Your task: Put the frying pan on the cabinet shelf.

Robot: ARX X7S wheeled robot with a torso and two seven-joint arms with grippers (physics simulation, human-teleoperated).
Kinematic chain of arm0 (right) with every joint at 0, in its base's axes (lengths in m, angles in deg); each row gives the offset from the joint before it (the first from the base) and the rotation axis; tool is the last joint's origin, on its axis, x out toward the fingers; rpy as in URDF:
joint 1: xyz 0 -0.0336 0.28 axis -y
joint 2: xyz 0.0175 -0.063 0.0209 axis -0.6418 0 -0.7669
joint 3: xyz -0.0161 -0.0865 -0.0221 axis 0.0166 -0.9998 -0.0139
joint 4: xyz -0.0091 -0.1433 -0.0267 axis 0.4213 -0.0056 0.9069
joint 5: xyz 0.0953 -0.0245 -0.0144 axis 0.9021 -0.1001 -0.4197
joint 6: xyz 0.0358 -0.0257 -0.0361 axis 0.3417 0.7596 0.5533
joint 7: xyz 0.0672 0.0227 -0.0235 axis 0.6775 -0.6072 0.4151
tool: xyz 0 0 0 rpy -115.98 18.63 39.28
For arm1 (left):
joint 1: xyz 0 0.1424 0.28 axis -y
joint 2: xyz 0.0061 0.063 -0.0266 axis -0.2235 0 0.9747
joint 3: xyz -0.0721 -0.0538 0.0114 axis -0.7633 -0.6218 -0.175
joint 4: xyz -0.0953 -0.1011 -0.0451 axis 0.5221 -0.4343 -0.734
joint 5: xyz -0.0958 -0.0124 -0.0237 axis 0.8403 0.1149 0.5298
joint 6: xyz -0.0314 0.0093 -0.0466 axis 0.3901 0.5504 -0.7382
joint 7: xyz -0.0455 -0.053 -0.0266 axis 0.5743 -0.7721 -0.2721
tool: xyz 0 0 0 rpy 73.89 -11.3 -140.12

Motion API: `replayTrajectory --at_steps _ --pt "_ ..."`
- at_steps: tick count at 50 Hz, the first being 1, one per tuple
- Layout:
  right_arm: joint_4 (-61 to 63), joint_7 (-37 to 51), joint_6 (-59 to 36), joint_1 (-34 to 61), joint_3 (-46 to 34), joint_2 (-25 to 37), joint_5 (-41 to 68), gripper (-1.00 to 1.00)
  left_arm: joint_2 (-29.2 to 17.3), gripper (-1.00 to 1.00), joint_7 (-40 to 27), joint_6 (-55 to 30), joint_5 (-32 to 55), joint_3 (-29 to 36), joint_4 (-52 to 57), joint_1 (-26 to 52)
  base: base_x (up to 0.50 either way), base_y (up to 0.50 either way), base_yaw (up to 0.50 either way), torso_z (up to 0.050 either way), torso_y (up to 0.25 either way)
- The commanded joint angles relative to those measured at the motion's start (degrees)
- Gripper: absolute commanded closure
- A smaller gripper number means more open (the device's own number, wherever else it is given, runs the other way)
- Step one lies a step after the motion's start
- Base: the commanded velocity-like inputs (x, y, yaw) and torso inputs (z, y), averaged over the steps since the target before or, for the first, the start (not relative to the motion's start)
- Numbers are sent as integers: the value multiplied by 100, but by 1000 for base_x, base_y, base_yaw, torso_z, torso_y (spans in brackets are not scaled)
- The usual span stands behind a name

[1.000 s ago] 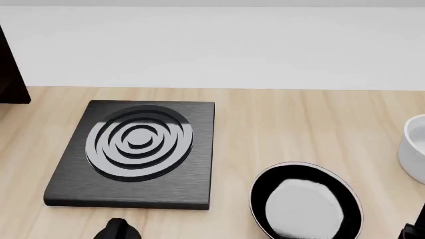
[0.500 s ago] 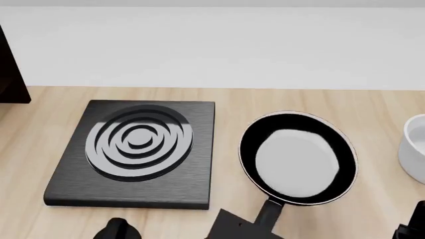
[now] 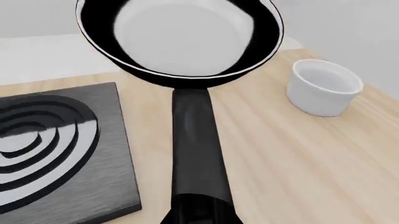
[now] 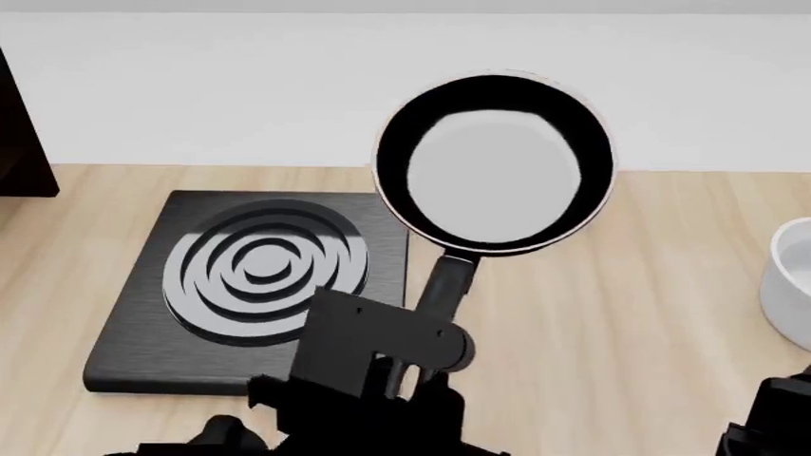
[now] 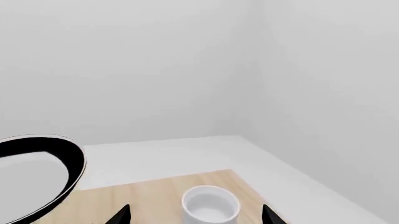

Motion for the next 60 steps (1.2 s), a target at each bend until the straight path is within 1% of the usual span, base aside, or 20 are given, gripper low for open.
replayTrajectory --at_steps 1,10,15,24,29,33,37,40,45,47,50,52,60 --pt "-35 -123 14 117 -228 -58 -90 -100 -374 100 -136 457 -251 -513 286 294 0 0 0 0 0" --pt "-10 -371 120 208 -428 -158 -205 -100 -787 100 -271 619 -130 -810 543 344 0 0 0 2 2" --pt "29 -797 263 222 -556 -312 -442 -100 -990 100 -338 694 -3 -936 602 287 0 0 0 0 2" --pt "32 -1219 373 185 -910 -463 -981 -100 -1379 100 -495 710 44 -1097 800 374 0 0 0 0 2" --pt "42 -1203 404 250 -1064 -446 -967 -100 -1606 100 -545 772 70 -1211 858 381 0 0 0 0 2" --pt "36 -1280 487 277 -1167 -484 -975 -100 -1840 100 -708 853 41 -1312 913 359 0 0 0 0 0" --pt "58 -1655 638 194 -1360 -552 -1342 -100 -2054 100 -793 898 78 -1404 1022 353 0 0 0 0 3" --pt "69 -1775 689 132 -1513 -567 -1542 -100 -2205 100 -892 929 85 -1445 1147 312 0 0 0 3 3" --pt "105 -1779 733 191 -1733 -475 -1627 -100 -2384 100 -948 1008 77 -1502 1262 231 0 0 0 0 0" --pt "104 -1699 768 221 -1748 -417 -1485 -100 -2544 100 -948 1106 86 -1570 1302 153 0 0 0 0 5" --pt "87 -1658 867 195 -1731 -376 -1411 -100 -2650 100 -936 1151 93 -1587 1355 72 0 0 0 0 0" --pt "81 -1654 912 173 -1752 -360 -1415 -100 -2726 100 -1020 1143 131 -1596 1372 44 0 0 0 0 5" --pt "65 -1634 1025 187 -1929 -318 -1463 -100 -3121 100 -982 1214 139 -1706 1415 -18 0 0 0 1 1"
